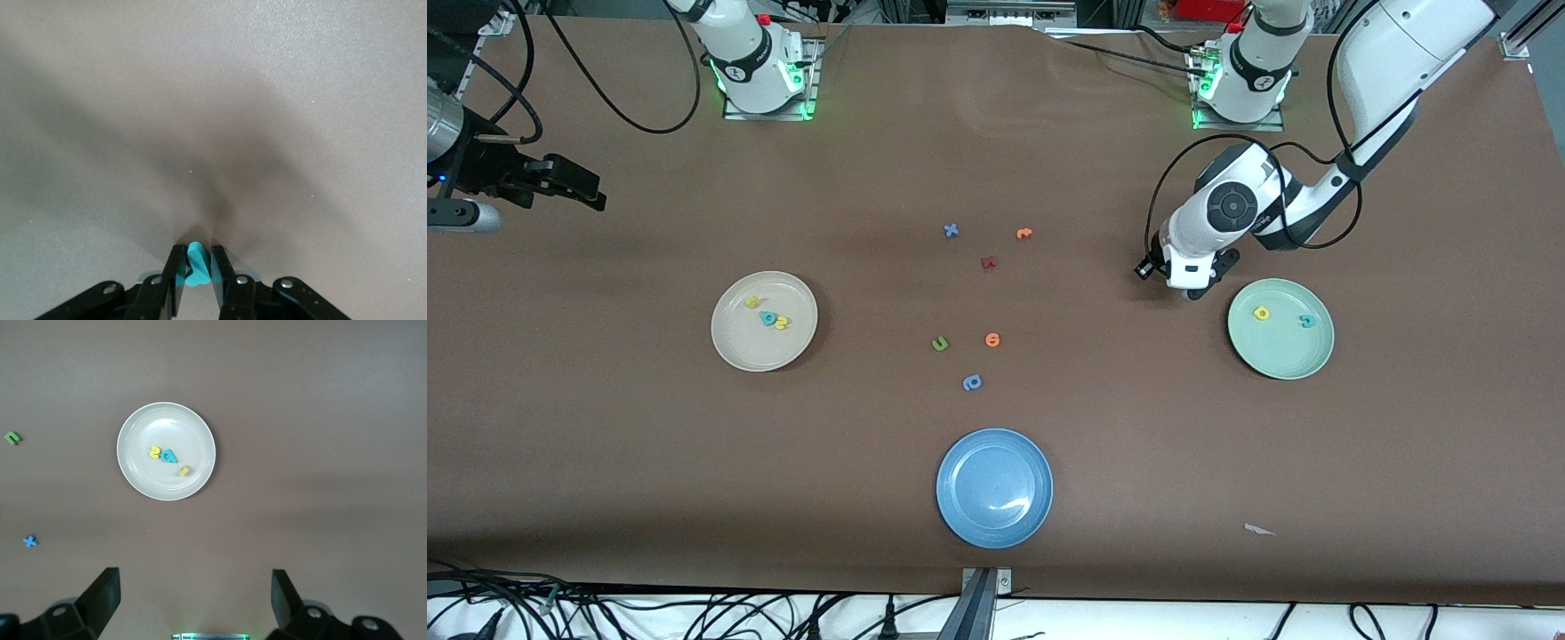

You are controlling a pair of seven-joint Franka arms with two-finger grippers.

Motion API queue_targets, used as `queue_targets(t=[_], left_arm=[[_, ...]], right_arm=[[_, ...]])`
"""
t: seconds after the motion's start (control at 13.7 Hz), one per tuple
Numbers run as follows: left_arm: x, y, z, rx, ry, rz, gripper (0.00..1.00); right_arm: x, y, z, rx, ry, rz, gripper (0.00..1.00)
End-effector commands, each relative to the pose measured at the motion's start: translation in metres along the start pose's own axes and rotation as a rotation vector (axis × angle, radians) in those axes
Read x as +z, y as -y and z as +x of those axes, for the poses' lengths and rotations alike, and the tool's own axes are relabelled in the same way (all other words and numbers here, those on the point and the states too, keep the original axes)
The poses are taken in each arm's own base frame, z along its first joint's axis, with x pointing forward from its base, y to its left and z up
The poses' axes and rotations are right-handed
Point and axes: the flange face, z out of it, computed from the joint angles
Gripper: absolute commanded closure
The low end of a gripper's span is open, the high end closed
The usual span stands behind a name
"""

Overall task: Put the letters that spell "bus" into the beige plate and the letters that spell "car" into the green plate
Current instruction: 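Return the right gripper to rest while the left gripper holds the j, then lower the teal j onto the green plate and open the left gripper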

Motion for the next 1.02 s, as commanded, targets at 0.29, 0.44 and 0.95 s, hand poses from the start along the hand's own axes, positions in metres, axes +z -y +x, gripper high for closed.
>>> queue_targets(t=[0.29, 0.44, 0.95], left_arm=[[-0.009, -0.004, 0.002, 0.011, -0.047, -0.003, 1.00], [-0.023, -0.012, 0.011, 0.015, -0.065, -0.020, 1.00], [-0.081, -0.025, 0.074, 0.031, -0.098, 0.039, 1.00]], right_arm=[[-0.002, -0.010, 0.003, 0.017, -0.025, 0.001, 0.00], [-0.002, -0.009, 0.005, 0.014, -0.030, 0.004, 0.00], [-0.001, -0.010, 0.004, 0.013, -0.022, 0.001, 0.00]])
